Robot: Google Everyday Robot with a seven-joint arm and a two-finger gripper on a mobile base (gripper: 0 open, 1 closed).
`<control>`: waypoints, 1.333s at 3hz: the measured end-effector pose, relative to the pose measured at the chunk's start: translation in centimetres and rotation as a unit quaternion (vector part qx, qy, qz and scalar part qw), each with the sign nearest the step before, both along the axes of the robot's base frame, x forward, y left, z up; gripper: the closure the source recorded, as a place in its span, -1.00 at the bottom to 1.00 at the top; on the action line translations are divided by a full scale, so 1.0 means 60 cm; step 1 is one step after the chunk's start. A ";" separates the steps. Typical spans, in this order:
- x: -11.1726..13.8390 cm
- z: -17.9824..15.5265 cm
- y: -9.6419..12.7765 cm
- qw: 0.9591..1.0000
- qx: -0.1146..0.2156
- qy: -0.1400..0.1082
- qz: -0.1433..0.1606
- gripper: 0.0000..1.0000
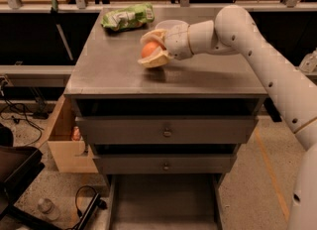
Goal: Pick orange from bottom drawer and place on counter
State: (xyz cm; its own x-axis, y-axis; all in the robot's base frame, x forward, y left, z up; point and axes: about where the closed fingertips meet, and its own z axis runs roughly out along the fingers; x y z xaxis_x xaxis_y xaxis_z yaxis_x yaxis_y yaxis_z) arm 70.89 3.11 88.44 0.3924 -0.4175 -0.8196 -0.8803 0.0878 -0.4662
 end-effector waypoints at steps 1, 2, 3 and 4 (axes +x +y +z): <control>-0.001 -0.001 0.005 1.000 0.000 0.001 0.002 -0.27; -0.002 -0.003 0.010 1.000 0.000 0.002 0.005 -0.74; -0.003 -0.005 0.015 1.000 0.001 0.003 0.007 -1.00; -0.003 -0.005 0.015 1.000 0.001 0.003 0.007 -1.00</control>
Offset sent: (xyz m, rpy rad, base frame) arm -0.0004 0.0025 -0.0008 0.0003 0.0014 0.0040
